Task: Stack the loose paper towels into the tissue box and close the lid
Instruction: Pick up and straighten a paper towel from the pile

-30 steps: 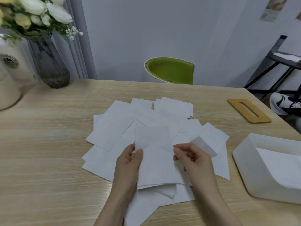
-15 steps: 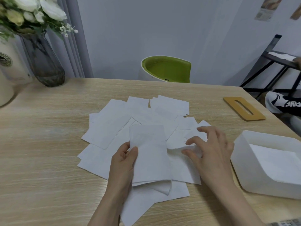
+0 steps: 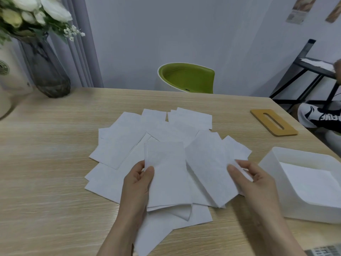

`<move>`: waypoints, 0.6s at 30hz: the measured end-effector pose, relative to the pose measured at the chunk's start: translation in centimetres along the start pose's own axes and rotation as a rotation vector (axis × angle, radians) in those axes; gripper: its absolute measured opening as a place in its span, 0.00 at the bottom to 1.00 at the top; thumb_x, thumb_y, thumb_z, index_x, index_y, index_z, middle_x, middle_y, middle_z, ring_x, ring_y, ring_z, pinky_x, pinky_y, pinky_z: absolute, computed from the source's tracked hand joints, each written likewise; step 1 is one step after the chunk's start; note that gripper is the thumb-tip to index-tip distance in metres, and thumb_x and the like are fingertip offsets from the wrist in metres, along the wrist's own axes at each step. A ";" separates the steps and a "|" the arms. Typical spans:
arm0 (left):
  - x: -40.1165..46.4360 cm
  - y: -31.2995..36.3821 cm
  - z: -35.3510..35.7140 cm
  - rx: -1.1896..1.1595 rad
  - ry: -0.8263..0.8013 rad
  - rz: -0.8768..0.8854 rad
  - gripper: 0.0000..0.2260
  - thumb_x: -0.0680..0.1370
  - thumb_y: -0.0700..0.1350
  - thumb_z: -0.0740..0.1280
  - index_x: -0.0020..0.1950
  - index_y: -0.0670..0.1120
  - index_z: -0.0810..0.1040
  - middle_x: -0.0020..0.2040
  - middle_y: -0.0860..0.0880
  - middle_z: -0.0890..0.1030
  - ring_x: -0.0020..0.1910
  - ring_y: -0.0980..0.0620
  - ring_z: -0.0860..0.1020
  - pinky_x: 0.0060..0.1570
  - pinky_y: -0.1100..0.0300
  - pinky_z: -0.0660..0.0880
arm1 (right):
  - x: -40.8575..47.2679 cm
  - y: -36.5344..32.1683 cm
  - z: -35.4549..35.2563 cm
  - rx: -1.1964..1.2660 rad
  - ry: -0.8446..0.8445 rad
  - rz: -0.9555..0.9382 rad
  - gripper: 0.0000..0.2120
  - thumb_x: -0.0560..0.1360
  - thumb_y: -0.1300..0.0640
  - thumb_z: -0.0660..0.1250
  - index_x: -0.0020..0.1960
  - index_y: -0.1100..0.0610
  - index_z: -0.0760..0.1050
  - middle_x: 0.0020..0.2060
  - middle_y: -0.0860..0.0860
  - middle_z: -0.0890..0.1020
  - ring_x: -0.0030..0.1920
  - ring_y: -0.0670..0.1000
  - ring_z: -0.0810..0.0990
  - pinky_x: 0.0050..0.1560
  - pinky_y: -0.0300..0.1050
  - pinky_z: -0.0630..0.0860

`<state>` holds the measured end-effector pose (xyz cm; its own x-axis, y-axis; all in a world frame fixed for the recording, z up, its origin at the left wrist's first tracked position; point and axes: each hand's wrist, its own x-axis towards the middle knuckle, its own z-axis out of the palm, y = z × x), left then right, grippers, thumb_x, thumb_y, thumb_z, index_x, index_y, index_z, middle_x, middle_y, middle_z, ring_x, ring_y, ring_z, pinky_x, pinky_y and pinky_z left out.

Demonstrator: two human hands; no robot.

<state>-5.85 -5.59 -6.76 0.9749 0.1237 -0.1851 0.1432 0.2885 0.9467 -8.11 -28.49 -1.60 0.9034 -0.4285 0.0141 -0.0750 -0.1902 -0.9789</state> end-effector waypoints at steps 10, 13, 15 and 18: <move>0.1 -0.1 0.1 0.014 0.014 -0.006 0.08 0.81 0.40 0.63 0.54 0.47 0.81 0.48 0.46 0.86 0.49 0.46 0.83 0.52 0.49 0.77 | 0.1 3.1 -1.6 -0.572 -0.097 0.044 0.05 0.73 0.52 0.70 0.38 0.48 0.82 0.33 0.41 0.83 0.40 0.45 0.81 0.40 0.44 0.73; 0.2 -0.2 0.1 0.021 0.018 -0.004 0.08 0.81 0.40 0.63 0.55 0.47 0.81 0.47 0.46 0.86 0.48 0.45 0.83 0.52 0.48 0.77 | 0.1 2.9 -1.7 -0.664 -0.050 -0.011 0.05 0.75 0.52 0.68 0.44 0.47 0.83 0.38 0.39 0.82 0.44 0.47 0.79 0.42 0.44 0.71; 0.2 -0.2 0.1 0.026 0.020 0.002 0.08 0.81 0.40 0.63 0.55 0.47 0.81 0.46 0.46 0.86 0.48 0.46 0.83 0.51 0.49 0.77 | 0.1 2.8 -1.6 -0.512 -0.025 -0.036 0.06 0.76 0.56 0.67 0.44 0.49 0.82 0.39 0.41 0.83 0.45 0.47 0.81 0.42 0.44 0.72; 0.2 -0.3 0.0 0.033 0.012 0.008 0.08 0.81 0.40 0.63 0.54 0.47 0.81 0.47 0.47 0.86 0.47 0.48 0.84 0.51 0.50 0.77 | -0.3 1.9 -0.8 -0.089 -0.028 0.048 0.07 0.77 0.60 0.65 0.46 0.52 0.81 0.36 0.47 0.85 0.38 0.45 0.83 0.36 0.36 0.76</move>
<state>-5.69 -5.67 -7.03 0.9741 0.1370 -0.1799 0.1407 0.2556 0.9565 -8.87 -29.47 -3.31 0.9091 -0.4147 -0.0395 -0.1549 -0.2486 -0.9561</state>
